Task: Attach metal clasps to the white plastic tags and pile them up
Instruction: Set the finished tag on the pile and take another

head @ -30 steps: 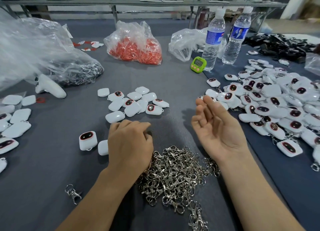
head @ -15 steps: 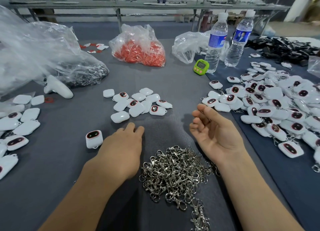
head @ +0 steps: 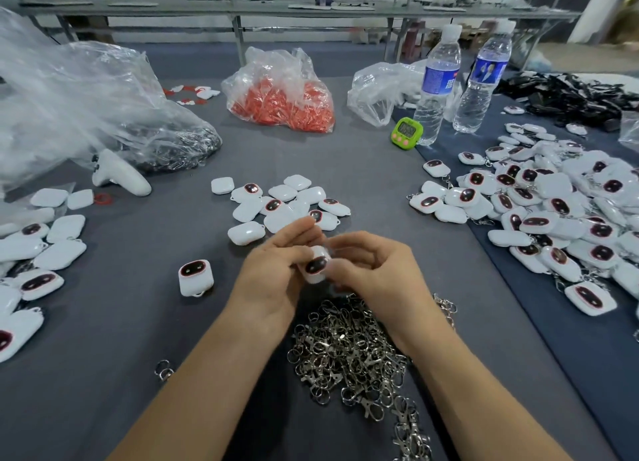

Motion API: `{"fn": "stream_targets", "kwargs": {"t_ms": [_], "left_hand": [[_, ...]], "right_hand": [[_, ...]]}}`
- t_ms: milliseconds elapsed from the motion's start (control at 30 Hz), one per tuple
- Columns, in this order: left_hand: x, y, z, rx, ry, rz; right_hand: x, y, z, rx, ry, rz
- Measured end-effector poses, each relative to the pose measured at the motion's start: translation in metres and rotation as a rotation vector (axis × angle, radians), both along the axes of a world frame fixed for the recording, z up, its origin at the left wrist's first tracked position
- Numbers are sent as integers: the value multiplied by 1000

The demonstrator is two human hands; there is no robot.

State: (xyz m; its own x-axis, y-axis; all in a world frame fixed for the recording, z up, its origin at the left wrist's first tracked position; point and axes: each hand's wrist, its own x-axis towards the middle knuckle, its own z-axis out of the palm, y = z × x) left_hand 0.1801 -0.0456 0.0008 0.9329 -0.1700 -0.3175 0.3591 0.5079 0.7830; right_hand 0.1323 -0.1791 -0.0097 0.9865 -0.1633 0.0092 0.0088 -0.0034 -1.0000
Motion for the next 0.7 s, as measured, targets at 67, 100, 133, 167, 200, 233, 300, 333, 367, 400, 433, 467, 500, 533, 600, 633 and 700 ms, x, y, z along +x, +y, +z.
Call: {"fn": "stream_targets", "kwargs": {"t_ms": [67,100,133,167,200,233,300,333,367,400,433,467,500,533,600,633,700], "left_hand": [[-5,-6,-2,-94,60,32],[-8,-8,-3,-99,56,25],[-11,-10,-4,-85,33,3],[-13,-11,-5,-55,-4,-29],[-14,-12,-5,-3,-49,-60],[-14,-12,-4,71,-100,-80],[-10,-9,-4,267,-223,-75],[-8,-7,-6,374,-291,-55],[-6,-3,-8,492,-353,-34],[-6,1,-10,618,-403,-14],[-6,5,-11,774,-458,-9],[-6,8,-11,965,-534,-47],[-8,10,-10,1160,-614,-145],[-10,11,-8,1316,-674,-291],[-14,9,-4,1425,-738,-546],[-16,7,-3,1420,-750,-603],[-17,3,-4,1404,-785,-625]], "right_hand": [[-3,9,-4,-296,-38,5],[-5,12,-4,-380,-64,-8],[-6,13,-4,-410,-88,-20],[-6,13,-4,-408,-101,-29],[-6,12,-4,-388,-104,-38],[-5,10,-4,-360,-99,-47],[-4,8,-4,-302,-82,-64],[-3,7,-4,-279,-72,-81],[-1,5,-5,-258,-59,-108],[1,3,-6,-231,-42,-144],[4,0,-7,-202,-14,-189],[7,-5,-8,-171,18,-235],[9,-10,-9,-138,46,-273],[10,-14,-9,-96,65,-304],[10,-19,-10,17,86,-349],[10,-20,-10,72,87,-353],[9,-21,-10,131,73,-328]]}}
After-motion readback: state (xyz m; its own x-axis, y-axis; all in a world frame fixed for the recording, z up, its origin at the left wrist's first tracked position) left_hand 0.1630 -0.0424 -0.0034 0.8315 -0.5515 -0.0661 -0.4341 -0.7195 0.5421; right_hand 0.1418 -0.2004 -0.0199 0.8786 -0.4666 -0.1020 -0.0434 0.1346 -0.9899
